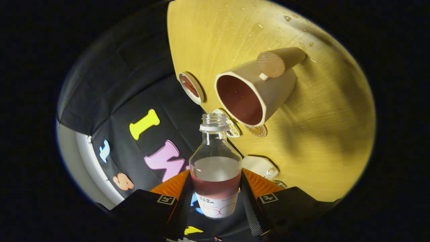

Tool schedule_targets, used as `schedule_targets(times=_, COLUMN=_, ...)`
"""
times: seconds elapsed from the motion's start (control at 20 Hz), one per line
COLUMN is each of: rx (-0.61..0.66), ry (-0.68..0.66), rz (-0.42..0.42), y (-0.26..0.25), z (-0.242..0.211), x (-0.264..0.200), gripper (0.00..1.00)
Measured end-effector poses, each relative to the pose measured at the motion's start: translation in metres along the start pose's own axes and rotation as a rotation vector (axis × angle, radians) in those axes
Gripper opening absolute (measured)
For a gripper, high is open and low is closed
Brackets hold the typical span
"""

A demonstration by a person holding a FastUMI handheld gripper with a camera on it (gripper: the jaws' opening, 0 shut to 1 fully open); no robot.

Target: Take the bottle from table, then pour the juice into the cup, finally place the bottle on the coaster

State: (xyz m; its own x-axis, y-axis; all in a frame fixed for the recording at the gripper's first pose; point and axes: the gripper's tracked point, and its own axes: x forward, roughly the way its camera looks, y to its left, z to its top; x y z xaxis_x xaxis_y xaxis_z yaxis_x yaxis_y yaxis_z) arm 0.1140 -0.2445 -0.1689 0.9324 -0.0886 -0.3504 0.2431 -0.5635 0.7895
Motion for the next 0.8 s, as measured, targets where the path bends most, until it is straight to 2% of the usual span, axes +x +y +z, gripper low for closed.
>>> schedule_targets(times=0.15, rx=-0.254, ry=-0.005, rz=0.014, y=0.006, z=-0.011, x=-0.006, gripper=0.74)
schedule_targets(times=0.35, rx=-0.661, ry=-0.042, rz=0.081, y=0.022, z=-0.032, x=-0.013, gripper=0.74)
schedule_targets(times=0.65, rx=-1.285, ry=-0.101, rz=0.180, y=0.060, z=-0.089, x=-0.016, gripper=0.74)
schedule_targets(times=0.8, rx=-1.575, ry=-0.144, rz=0.246, y=0.086, z=-0.134, x=-0.020, gripper=0.74)
